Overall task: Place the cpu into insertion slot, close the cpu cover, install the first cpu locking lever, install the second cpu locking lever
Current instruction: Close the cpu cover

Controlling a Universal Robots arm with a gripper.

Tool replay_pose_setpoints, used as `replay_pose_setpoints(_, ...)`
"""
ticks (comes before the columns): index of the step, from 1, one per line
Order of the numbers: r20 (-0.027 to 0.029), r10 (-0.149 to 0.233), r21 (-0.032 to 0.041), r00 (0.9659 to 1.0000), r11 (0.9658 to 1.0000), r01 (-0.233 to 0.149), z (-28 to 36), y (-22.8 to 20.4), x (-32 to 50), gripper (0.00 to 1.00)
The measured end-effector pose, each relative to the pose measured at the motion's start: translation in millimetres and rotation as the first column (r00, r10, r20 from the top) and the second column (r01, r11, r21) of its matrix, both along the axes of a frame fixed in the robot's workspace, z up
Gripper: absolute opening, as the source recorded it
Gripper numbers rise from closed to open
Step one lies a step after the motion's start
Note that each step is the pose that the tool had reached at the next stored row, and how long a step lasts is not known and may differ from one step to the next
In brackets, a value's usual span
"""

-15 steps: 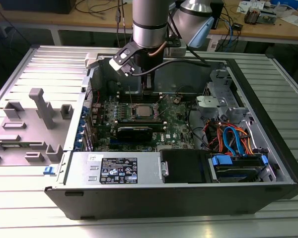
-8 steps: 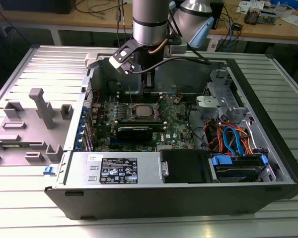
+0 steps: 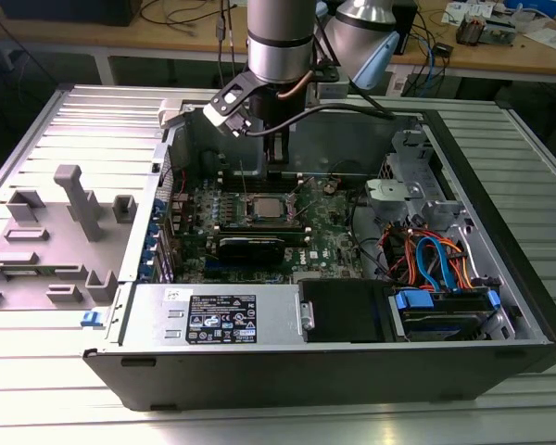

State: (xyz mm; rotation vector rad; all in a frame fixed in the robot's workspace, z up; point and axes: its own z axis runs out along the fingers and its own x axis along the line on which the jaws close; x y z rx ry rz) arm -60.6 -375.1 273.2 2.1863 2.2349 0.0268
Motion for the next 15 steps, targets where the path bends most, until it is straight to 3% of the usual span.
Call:
replay_pose_setpoints(14, 0.0000, 0.000, 0.0000, 1.0000, 1.0000, 0.000, 0.2, 0.0, 3.3, 0.11)
replay_pose_setpoints(15, -0.0001, 0.000, -0.0001, 1.0000, 1.0000, 0.000, 2.9, 0.1, 3.3, 0.11)
